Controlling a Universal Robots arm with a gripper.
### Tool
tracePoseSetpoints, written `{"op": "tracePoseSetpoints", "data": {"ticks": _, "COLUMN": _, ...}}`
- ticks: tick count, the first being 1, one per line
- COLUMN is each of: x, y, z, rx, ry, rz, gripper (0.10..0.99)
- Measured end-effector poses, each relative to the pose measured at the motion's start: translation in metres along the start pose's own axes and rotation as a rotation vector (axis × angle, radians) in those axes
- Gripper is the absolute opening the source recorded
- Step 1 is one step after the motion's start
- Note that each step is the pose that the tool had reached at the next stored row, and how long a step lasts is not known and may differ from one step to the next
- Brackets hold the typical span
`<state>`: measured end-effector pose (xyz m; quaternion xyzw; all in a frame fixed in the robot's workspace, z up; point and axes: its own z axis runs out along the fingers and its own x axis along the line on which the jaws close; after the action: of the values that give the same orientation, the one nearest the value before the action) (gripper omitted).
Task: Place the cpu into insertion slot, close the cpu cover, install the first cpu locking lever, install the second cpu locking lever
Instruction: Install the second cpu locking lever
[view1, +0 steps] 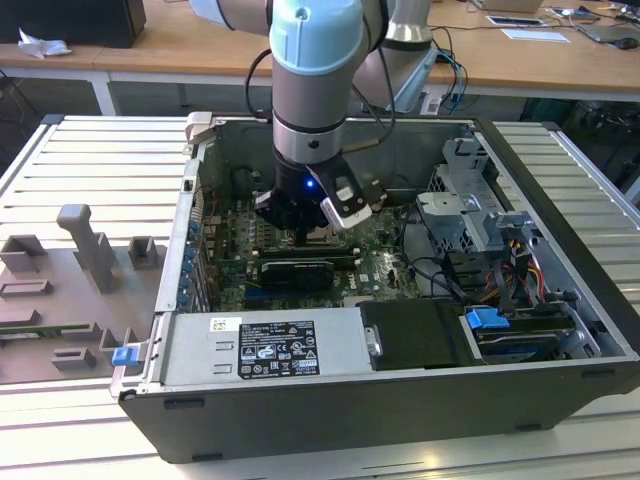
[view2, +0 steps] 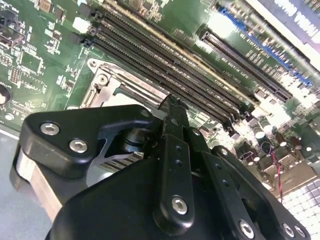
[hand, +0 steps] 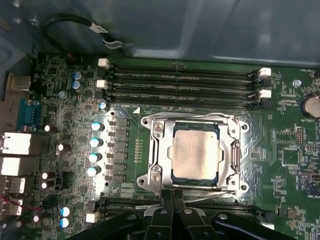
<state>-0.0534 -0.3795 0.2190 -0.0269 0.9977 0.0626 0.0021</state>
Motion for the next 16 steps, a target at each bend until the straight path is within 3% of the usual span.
{"op": "tracePoseSetpoints", "data": {"ticks": 3, "x": 0.0016, "y": -0.0028, "z": -0.0004, "rx": -0.019, "ry": -0.001, "rz": 0.0, "gripper": 0.106}}
{"op": "tracePoseSetpoints", "data": {"ticks": 6, "x": 0.0064, "y": -0.0067, "z": -0.0004, "rx": -0.045, "ry": -0.0018, "rz": -0.004, "gripper": 0.106}}
{"op": "tracePoseSetpoints", "data": {"ticks": 11, "x": 0.0152, "y": -0.0127, "z": 0.0012, "rx": -0.057, "ry": -0.0006, "rz": -0.017, "gripper": 0.106}}
{"op": "tracePoseSetpoints", "data": {"ticks": 16, "x": 0.0206, "y": -0.0142, "z": 0.0055, "rx": -0.068, "ry": 0.0008, "rz": -0.031, "gripper": 0.106}}
